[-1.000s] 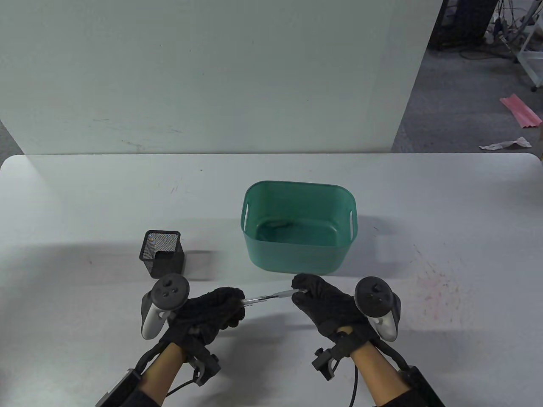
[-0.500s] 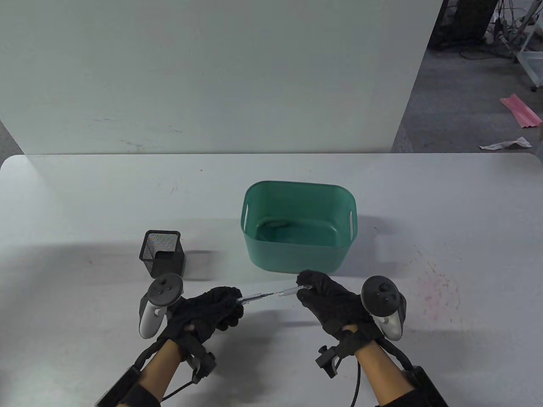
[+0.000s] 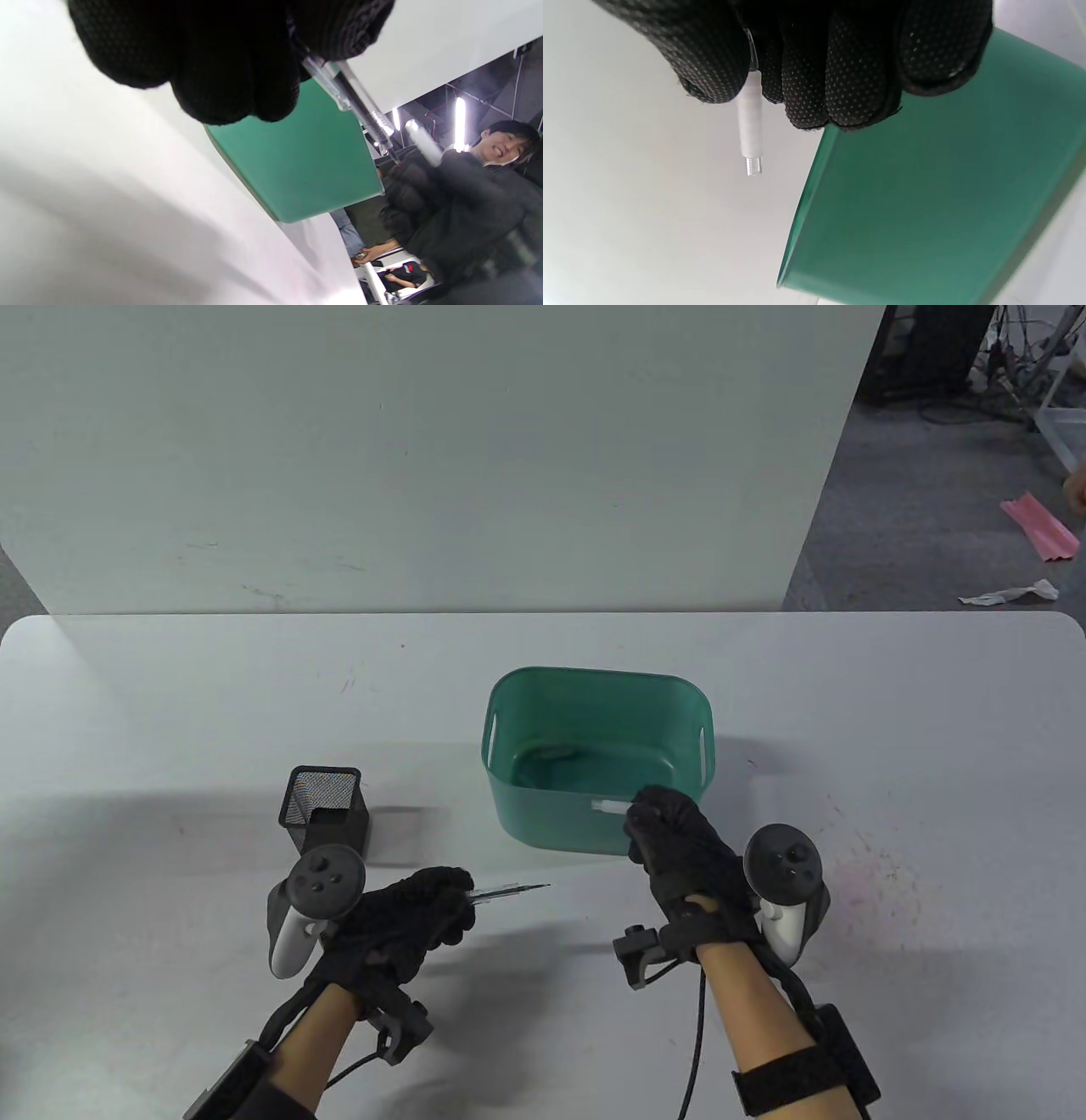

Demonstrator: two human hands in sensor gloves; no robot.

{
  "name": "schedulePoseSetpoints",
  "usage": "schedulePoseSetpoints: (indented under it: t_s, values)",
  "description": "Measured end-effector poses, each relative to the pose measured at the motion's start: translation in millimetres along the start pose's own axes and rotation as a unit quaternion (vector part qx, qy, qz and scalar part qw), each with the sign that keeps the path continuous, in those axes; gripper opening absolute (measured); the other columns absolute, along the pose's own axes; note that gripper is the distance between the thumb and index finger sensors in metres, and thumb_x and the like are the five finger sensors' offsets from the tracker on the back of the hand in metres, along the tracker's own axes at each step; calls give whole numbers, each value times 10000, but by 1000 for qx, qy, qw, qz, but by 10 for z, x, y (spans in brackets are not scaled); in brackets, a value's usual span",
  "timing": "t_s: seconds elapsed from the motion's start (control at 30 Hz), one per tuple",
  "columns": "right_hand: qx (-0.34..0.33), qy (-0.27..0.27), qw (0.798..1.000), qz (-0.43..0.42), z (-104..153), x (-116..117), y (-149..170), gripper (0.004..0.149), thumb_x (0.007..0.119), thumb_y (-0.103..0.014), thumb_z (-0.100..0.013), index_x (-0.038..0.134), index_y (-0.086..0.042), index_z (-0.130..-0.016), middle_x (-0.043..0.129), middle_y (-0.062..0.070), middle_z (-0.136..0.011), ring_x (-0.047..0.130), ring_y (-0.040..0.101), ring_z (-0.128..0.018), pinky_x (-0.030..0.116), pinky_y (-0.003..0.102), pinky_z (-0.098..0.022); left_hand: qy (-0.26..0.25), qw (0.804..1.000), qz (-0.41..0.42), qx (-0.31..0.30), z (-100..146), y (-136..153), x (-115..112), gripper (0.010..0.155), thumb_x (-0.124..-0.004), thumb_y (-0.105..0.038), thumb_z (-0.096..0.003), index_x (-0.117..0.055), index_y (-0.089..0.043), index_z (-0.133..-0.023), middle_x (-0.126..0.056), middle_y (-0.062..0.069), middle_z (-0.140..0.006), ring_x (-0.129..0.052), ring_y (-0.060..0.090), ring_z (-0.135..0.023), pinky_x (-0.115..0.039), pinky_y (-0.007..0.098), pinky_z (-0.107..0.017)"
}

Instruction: Disassemble pens into components

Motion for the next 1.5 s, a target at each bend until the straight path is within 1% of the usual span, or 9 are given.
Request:
schedulePoseSetpoints:
  t_s: [0.13,0.3,0.5,0.6,0.73,0.87,1.0,1.23,1.5]
  values:
    - [80,36,996,-13,-170,52,-206,487,745,-438,-618,693,-101,-966,870,128,-780,915,299,-582,803,492,-454,-21,1000,-10,-3,19,1,96,451,-714,-413,-548,-750,-242,-963,-976,61,-828,-1053,233,-635,-860,532,-529]
    - [128,96,987,7,-323,40,-343,497,737,-461,-622,696,-104,-965,873,126,-782,916,300,-586,802,492,-457,-38,999,-30,-1,67,29,185,453,-719,-412,-544,-757,-235,-960,-982,65,-819,-1056,236,-626,-861,536,-521]
    - [146,86,985,19,-346,117,-292,595,731,-492,-619,612,-89,-1041,828,161,-869,892,344,-657,788,502,-480,-50,998,-27,-3,83,15,240,452,-722,-412,-543,-760,-234,-957,-984,68,-816,-1057,241,-623,-861,538,-518]
    - [114,55,992,12,-311,167,-293,638,726,-501,-620,550,-94,-1077,767,191,-942,851,384,-731,766,521,-510,-53,998,-29,-8,92,-4,251,452,-723,-413,-543,-761,-236,-957,-985,66,-816,-1058,238,-623,-862,537,-518]
    - [40,18,998,42,-215,180,-392,600,731,-476,-617,583,-104,-1063,765,194,-952,847,395,-742,767,525,-511,-50,998,-31,-7,82,0,236,453,-724,-413,-543,-760,-234,-957,-985,67,-815,-1058,239,-621,-862,537,-516]
    - [-42,-59,992,104,-43,278,-460,556,730,-467,-617,635,-114,-1037,792,180,-938,866,387,-734,776,527,-513,-44,998,-42,-5,58,-4,201,453,-723,-416,-544,-756,-239,-960,-982,64,-821,-1056,236,-627,-861,536,-521]
    - [-81,-82,989,93,181,367,-385,555,731,-468,-609,644,-115,-1029,787,184,-943,854,398,-744,765,540,-520,-42,998,-41,-6,49,-12,189,451,-722,-414,-545,-756,-240,-960,-980,65,-823,-1054,238,-630,-860,535,-524]
    - [-184,-134,959,167,493,616,-209,568,731,-472,-607,611,-139,-1052,699,191,-1024,783,421,-840,721,582,-577,-36,998,-41,-22,59,-52,180,449,-725,-412,-543,-760,-245,-959,-982,63,-826,-1057,241,-636,-859,537,-527]
    - [-193,-206,936,212,548,903,57,649,730,-510,-603,545,-126,-1092,628,203,-1083,711,455,-913,662,641,-618,-27,996,-72,-38,74,-130,98,447,-727,-412,-542,-761,-251,-958,-984,57,-833,-1058,240,-651,-858,541,-537]
Point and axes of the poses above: the tracker on the back of each hand, its own y axis roughly to the little-finger side, its own z axis roughly from the fingertips to the wrist, x = y × z, the point moved 5 cm from there along -z, roughly from the wrist to the fingertips
